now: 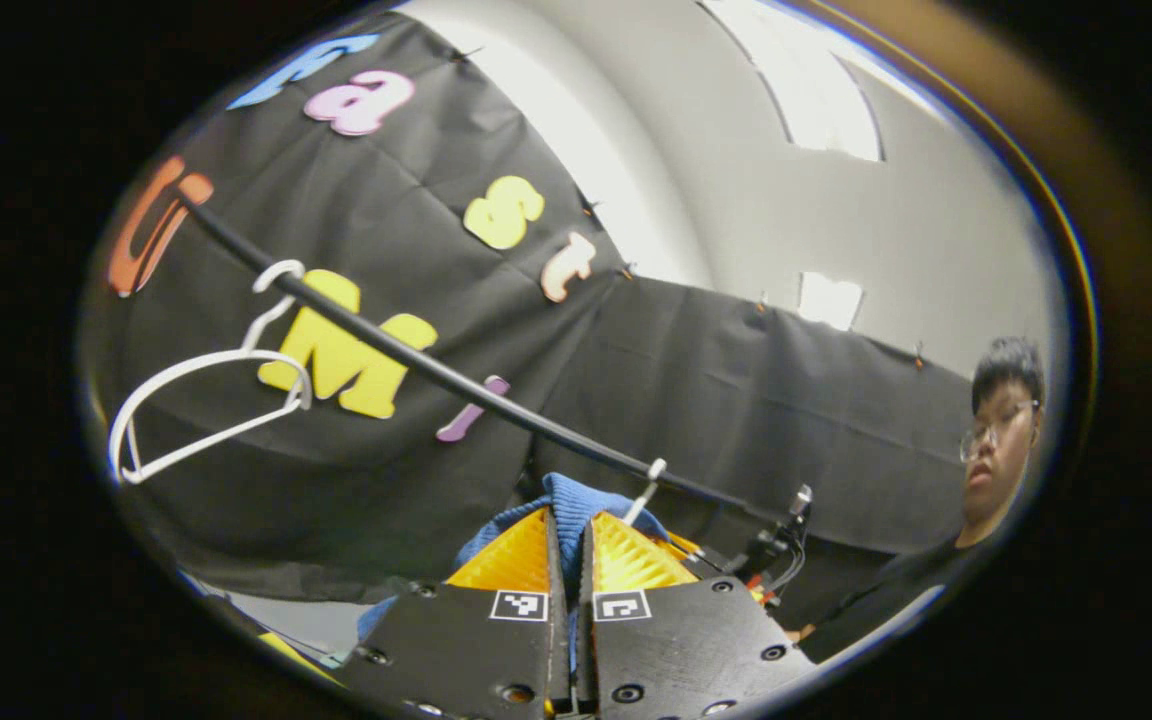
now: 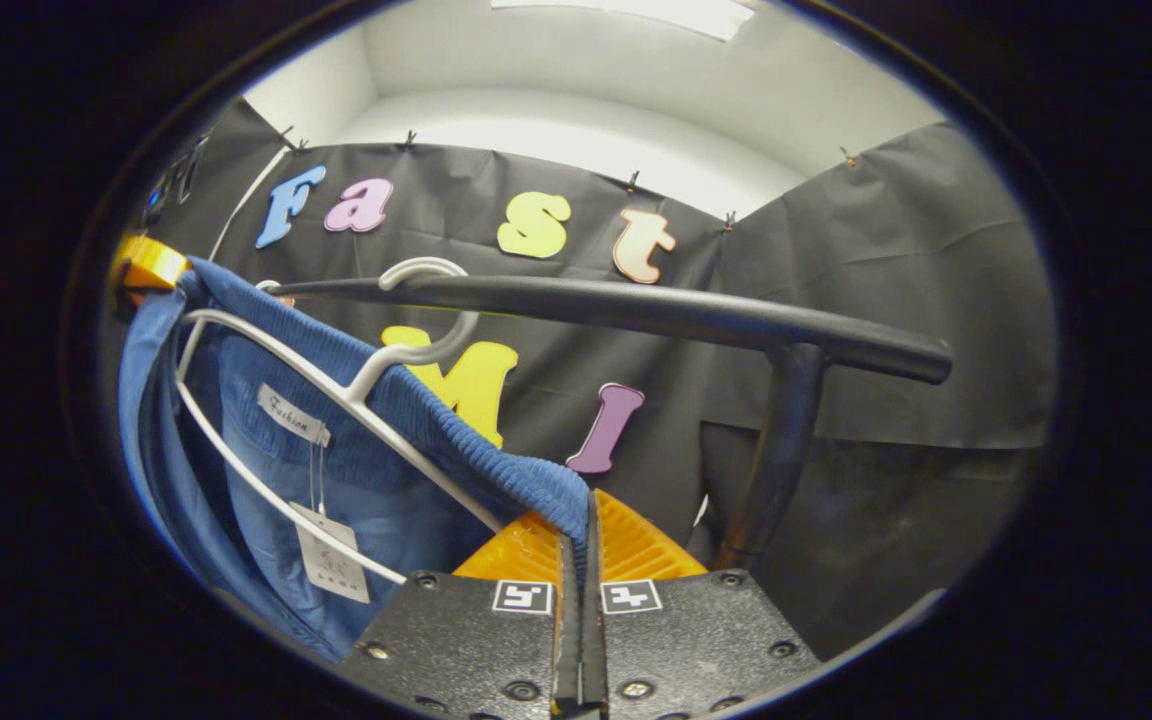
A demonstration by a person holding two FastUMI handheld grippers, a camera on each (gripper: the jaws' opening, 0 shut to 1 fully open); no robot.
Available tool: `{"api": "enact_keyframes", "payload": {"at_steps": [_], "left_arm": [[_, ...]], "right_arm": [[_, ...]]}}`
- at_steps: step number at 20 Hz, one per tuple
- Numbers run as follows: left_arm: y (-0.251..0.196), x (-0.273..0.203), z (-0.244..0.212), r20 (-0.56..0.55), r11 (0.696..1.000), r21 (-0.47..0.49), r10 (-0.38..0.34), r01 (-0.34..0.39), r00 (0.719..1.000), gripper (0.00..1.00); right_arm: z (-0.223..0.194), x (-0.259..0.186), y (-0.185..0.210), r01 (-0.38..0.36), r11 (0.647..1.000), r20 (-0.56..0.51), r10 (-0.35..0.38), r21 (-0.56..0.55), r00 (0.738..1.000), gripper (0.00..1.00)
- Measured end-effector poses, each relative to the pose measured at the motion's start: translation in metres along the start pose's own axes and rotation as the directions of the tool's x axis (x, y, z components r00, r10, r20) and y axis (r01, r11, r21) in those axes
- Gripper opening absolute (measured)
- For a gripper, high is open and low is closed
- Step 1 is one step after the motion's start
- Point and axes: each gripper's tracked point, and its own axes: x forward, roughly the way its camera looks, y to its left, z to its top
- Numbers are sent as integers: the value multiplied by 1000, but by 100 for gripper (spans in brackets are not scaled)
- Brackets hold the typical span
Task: Grasp the clothes on the hanger with both hands and then place them into the laundry hamper below.
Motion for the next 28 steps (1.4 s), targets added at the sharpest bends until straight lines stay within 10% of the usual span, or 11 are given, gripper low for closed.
{"api": "enact_keyframes", "payload": {"at_steps": [6,17,28], "left_arm": [[55,5,-44,-213,982,-58,163,-179,963,7],[108,11,-99,-384,954,242,260,-175,886,2],[107,26,-175,-372,956,227,260,-185,891,3]], "right_arm": [[10,0,-6,23,1000,21,-23,-10,1000,5],[-3,3,-17,58,998,-27,-59,-18,998,5],[-56,-1,-9,71,997,-173,-70,-1,982,5]]}}
